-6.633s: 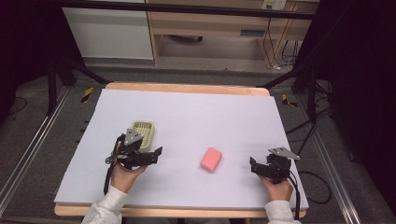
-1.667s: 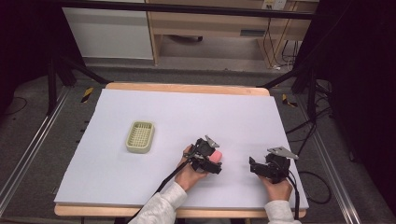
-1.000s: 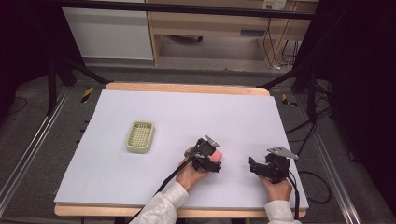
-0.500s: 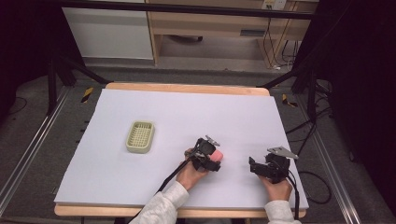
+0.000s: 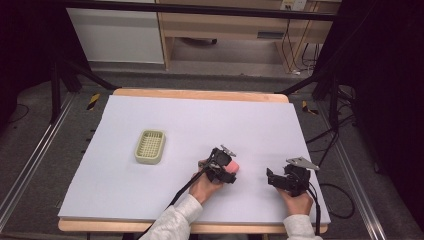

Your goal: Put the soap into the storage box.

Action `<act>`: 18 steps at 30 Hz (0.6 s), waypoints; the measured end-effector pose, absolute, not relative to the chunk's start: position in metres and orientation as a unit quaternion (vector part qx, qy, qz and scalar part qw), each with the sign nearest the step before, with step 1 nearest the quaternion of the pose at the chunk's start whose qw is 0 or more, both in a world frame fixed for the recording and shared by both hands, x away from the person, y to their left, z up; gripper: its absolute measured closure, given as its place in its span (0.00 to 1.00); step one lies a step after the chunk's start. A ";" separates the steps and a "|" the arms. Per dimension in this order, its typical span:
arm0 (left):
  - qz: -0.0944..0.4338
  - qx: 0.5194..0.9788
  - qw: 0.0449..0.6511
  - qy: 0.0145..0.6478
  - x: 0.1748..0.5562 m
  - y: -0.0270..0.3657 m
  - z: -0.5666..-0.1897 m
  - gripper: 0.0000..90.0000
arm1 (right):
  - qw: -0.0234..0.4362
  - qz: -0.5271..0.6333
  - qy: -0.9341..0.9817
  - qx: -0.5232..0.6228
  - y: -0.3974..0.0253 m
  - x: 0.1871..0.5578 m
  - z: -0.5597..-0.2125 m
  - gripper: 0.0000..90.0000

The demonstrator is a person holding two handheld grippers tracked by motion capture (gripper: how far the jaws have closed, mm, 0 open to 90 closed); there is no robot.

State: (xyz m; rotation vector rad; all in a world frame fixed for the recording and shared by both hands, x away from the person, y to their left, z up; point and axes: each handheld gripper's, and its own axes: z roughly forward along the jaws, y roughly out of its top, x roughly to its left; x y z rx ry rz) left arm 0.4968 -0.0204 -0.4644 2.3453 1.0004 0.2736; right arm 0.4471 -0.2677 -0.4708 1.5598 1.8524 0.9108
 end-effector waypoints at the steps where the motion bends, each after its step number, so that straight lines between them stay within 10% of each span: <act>1: 0.103 0.877 0.285 0.373 0.497 -0.020 -0.464 0.41 | 0.274 0.339 0.688 0.580 -0.268 0.447 -0.471 0.11; 18: 0.104 0.870 0.313 0.367 0.492 -0.002 -0.443 0.41 | 0.275 0.339 0.687 0.580 -0.268 0.446 -0.470 0.11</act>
